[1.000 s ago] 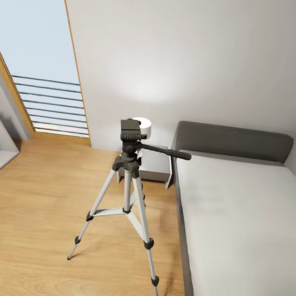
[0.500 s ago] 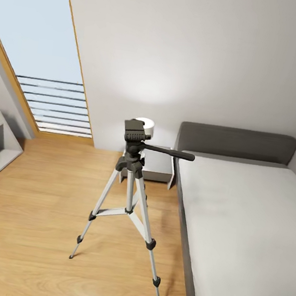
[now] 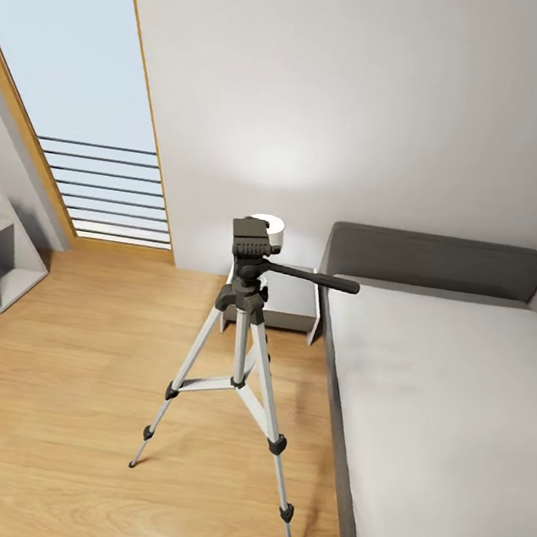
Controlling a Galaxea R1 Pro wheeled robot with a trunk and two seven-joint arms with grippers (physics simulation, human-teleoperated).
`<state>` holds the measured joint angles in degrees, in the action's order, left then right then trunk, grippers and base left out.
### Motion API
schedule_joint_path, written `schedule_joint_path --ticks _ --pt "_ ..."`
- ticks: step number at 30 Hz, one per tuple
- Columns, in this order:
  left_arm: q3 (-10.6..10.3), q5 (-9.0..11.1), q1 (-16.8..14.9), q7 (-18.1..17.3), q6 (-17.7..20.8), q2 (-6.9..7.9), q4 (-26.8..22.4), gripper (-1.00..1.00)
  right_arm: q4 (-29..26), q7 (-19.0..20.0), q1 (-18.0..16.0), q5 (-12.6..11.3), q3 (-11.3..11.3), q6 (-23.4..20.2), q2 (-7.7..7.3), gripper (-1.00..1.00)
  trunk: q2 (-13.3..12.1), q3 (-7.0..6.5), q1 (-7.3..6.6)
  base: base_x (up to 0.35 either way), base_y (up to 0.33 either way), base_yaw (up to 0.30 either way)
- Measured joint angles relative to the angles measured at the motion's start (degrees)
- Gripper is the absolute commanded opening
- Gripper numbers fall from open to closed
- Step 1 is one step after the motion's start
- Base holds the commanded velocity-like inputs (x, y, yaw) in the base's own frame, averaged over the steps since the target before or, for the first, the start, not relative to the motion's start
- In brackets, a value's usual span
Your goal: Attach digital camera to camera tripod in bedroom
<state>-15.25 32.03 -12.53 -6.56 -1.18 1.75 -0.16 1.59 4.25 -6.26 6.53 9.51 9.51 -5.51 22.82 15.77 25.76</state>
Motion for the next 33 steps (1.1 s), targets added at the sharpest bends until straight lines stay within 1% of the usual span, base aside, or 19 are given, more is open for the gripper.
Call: schedule_joint_path --ticks 8,17,33 --pt "0.0 0.0 0.0 0.0 0.0 0.0 0.0 -1.0 0.0 0.0 0.0 0.0 0.0 0.0 0.0 1.0 0.0 0.0 0.0 0.0 0.0 0.004" --pt "0.0 0.0 0.0 0.0 0.0 0.0 0.0 -1.0 0.0 0.0 0.0 0.0 0.0 0.3 0.0 1.0 0.0 0.0 0.0 0.0 0.0 0.108" --pt "0.0 0.0 0.0 0.0 0.0 0.0 0.0 -1.0 0.0 0.0 0.0 0.1 -0.1 0.2 0.11 1.0 0.0 0.0 0.0 0.0 0.0 0.008"
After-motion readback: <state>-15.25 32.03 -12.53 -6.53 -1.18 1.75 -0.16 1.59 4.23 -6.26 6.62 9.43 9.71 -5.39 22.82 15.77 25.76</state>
